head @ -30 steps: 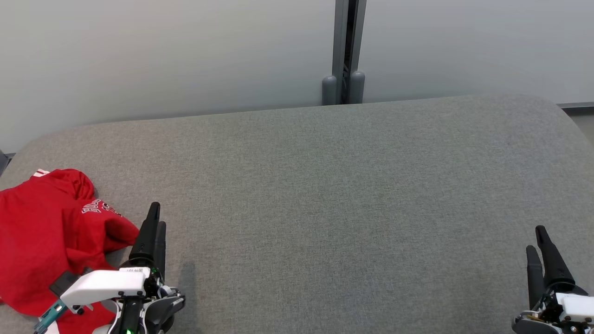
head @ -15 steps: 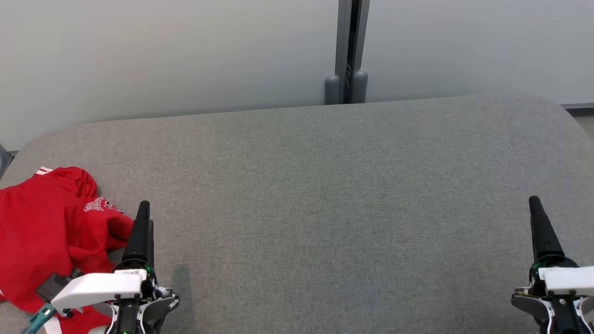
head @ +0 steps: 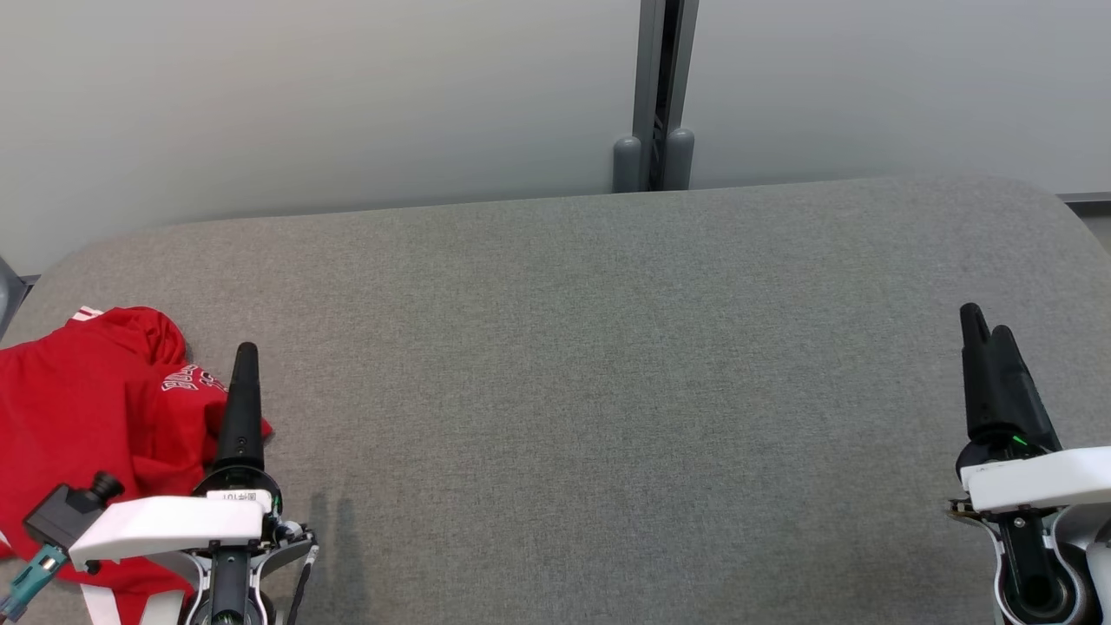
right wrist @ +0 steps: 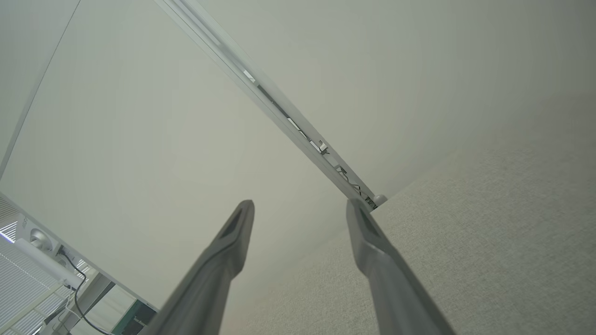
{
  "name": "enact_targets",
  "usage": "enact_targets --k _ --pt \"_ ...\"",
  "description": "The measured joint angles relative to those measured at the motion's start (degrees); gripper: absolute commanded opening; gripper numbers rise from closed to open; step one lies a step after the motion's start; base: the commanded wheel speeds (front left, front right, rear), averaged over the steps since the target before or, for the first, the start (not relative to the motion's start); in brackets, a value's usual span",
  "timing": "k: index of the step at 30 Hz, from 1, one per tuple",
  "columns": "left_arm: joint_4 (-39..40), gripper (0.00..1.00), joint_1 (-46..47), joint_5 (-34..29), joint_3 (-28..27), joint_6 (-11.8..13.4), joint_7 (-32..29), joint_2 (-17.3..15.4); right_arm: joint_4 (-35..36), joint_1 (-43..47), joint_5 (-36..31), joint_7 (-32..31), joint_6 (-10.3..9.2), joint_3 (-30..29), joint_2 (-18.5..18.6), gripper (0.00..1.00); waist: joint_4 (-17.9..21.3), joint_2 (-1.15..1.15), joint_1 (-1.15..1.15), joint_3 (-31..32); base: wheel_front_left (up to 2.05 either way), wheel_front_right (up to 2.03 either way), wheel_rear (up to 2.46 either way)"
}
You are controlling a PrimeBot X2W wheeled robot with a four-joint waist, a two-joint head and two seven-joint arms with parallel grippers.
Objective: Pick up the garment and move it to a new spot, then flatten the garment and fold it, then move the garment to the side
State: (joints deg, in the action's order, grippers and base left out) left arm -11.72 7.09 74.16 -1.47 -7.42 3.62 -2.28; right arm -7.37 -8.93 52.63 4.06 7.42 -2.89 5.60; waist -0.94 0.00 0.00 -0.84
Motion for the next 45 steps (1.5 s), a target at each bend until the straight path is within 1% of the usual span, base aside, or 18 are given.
enact_targets --k 5,8,15,16,18,21,22,28,36,45 --pt "2.0 1.0 -0.9 -5.5 -0.6 0.0 1.0 -0.1 0.7 -0.2 -6.2 0.8 0.0 1.4 0.1 1.0 -0.1 0.0 0.0 0.0 0.0 0.0 0.0" --pt "3.6 1.0 -0.9 -10.8 -0.6 0.1 1.5 -0.1 1.0 -0.2 -9.6 1.4 0.0 1.5 0.1 1.0 -0.1 0.0 0.0 0.0 0.0 0.0 0.0" --pt "6.4 1.0 -1.6 -21.9 2.7 4.0 2.6 -0.1 0.3 -0.2 -16.5 2.5 0.0 2.5 -0.5 1.0 -0.2 0.0 0.0 0.1 0.0 0.0 0.0" --pt "7.0 1.0 -2.0 -24.9 3.7 4.9 3.0 -0.2 0.0 -0.2 -18.3 2.9 0.0 2.9 -0.7 1.0 -0.1 0.0 0.0 0.1 0.0 0.0 0.0" --pt "7.5 1.0 -2.0 -27.8 4.8 5.9 3.4 -0.2 0.0 -0.2 -20.2 3.1 0.0 3.2 -1.0 1.0 -0.1 0.0 0.0 0.0 0.0 0.0 0.0" --pt "7.7 1.0 -2.2 -33.0 6.6 7.2 3.8 -0.2 0.1 -0.2 -22.3 3.6 0.0 3.0 -1.6 1.0 0.0 0.0 0.0 -0.2 0.0 0.0 0.0" --pt "7.7 1.0 -2.2 -33.0 6.6 7.2 3.8 -0.2 0.1 -0.2 -22.3 3.6 0.0 3.0 -1.6 1.0 0.0 0.0 0.0 -0.2 0.0 0.0 0.0" --pt "7.4 1.0 -2.3 -42.1 9.7 10.0 4.7 -0.2 -0.3 -0.2 -26.5 4.5 0.0 3.0 -2.3 1.0 0.1 0.0 0.0 -0.5 0.0 0.0 0.0" --pt "6.0 1.0 -3.0 -51.0 12.9 12.9 5.9 -0.3 -2.0 -0.1 -31.5 5.6 0.01 3.9 -2.6 1.0 0.4 0.0 0.0 -0.6 0.0 0.0 0.0" --pt "5.3 1.0 -3.0 -56.5 15.0 15.6 7.1 -0.6 -3.2 -0.4 -36.6 6.7 0.01 4.8 -2.8 1.0 0.6 0.0 0.0 -0.8 0.0 0.0 0.0"
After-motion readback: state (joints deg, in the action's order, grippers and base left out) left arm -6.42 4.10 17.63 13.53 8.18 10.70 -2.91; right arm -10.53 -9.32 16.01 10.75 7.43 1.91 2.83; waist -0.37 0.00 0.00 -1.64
